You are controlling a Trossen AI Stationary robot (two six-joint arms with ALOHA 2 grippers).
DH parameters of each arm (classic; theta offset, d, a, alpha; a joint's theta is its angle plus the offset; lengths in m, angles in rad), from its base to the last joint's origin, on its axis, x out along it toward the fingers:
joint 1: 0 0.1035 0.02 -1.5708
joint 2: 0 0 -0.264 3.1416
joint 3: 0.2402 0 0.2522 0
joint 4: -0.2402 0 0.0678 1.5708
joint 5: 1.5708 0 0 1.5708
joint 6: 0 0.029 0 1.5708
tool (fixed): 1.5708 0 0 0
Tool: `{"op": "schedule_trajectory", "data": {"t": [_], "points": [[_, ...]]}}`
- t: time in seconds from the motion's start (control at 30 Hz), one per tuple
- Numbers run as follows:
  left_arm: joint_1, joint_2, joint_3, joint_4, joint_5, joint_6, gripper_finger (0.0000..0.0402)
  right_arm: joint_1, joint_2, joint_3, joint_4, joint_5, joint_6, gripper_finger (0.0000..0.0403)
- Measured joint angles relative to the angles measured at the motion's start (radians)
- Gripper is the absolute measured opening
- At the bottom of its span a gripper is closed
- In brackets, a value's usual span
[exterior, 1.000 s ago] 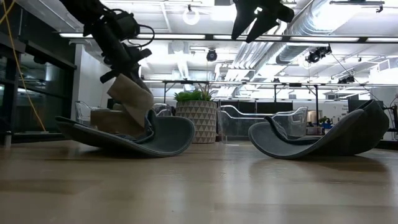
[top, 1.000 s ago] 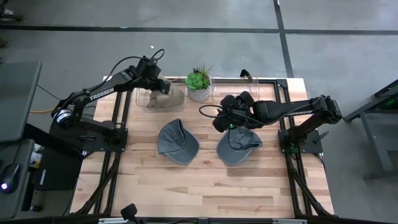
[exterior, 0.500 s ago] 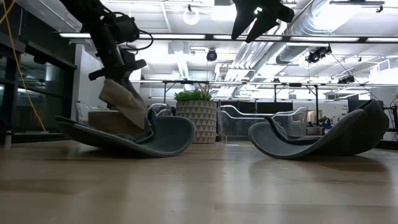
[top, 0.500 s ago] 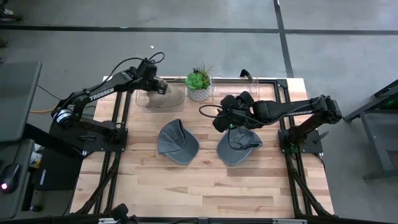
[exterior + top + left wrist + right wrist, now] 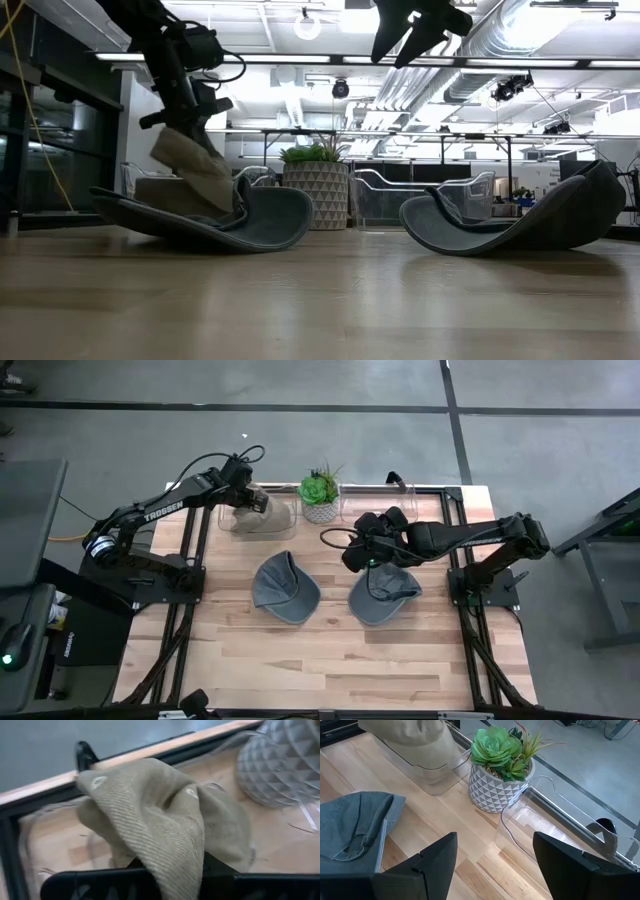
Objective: Pick & Place hat
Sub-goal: Put the brown cap into the left transparent bin
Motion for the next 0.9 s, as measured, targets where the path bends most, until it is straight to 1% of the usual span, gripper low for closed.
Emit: {"op": "schedule_trajectory", "data": {"t": [0.13,0.3,0.47,0.63,0.8,0.9], "points": [[-0.004,0.015,0.0,0.017,0.041,-0.015,0.0,0.0,0.0,0.0,0.002,0.0,-0.001,0.0255],[-0.015,0.061,0.0,0.026,0.029,-0.058,0.0,0.0,0.0,0.0,0.003,0.0,-0.001,0.0256],[-0.013,0.092,0.0,0.028,0.026,-0.064,0.0,0.0,0.0,0.0,0.003,-0.001,-0.002,0.0255],[-0.014,0.09,0.0,0.028,0.033,-0.079,0.0001,0.0,0.0,0.0,0.003,-0.005,0.004,0.0256],[-0.013,0.053,0.0,0.021,0.04,-0.07,0.0001,0.0,0.0,0.0,0.002,-0.007,0.014,0.0255],[-0.013,0.021,0.0,0.02,0.043,-0.056,0.0015,0.0,0.0,0.0,0.002,-0.007,0.014,0.0257]]}}
